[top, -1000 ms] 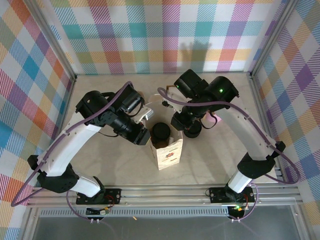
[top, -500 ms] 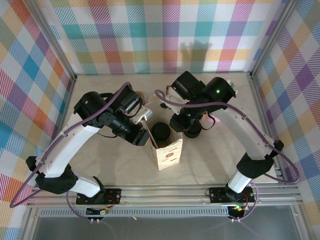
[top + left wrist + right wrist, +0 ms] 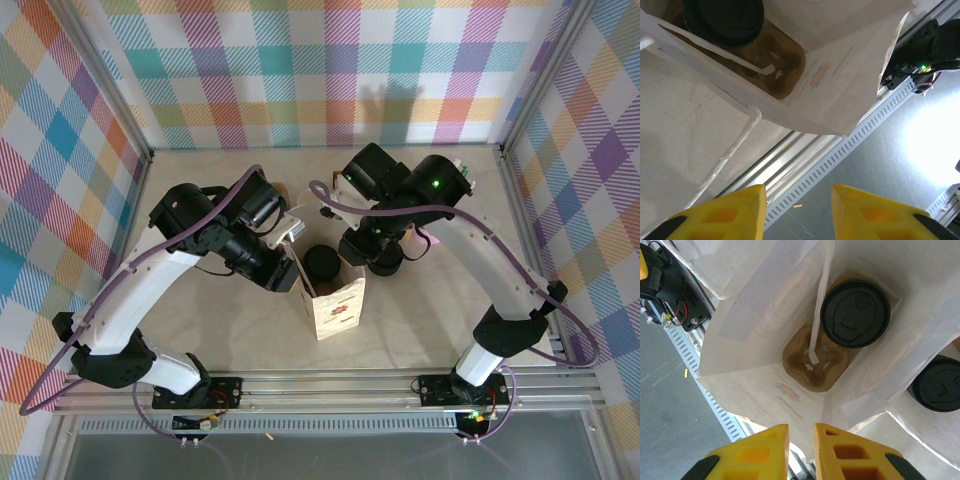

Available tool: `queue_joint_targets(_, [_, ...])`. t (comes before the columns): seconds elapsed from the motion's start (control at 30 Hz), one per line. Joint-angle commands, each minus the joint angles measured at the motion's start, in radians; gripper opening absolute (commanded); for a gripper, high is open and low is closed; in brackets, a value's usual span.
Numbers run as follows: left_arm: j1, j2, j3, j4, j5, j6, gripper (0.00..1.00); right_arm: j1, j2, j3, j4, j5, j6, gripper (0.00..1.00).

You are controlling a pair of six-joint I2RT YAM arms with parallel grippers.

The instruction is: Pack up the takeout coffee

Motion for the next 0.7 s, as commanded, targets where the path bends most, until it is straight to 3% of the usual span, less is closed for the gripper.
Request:
queue_joint_targets(0.0, [-0.014,-0.028,-0.012,-0.02,-0.001,-0.011,0.39,0.008,-0.012,0.036,-0.026,0.009,0.007,0.24])
queue_joint_targets(0.67, [-0.013,-0.091,-0.04,0.042,-0.03,-0.029,0.39,0.007,-0.043,0.101,-0.014,0.027,-0.001,0.36])
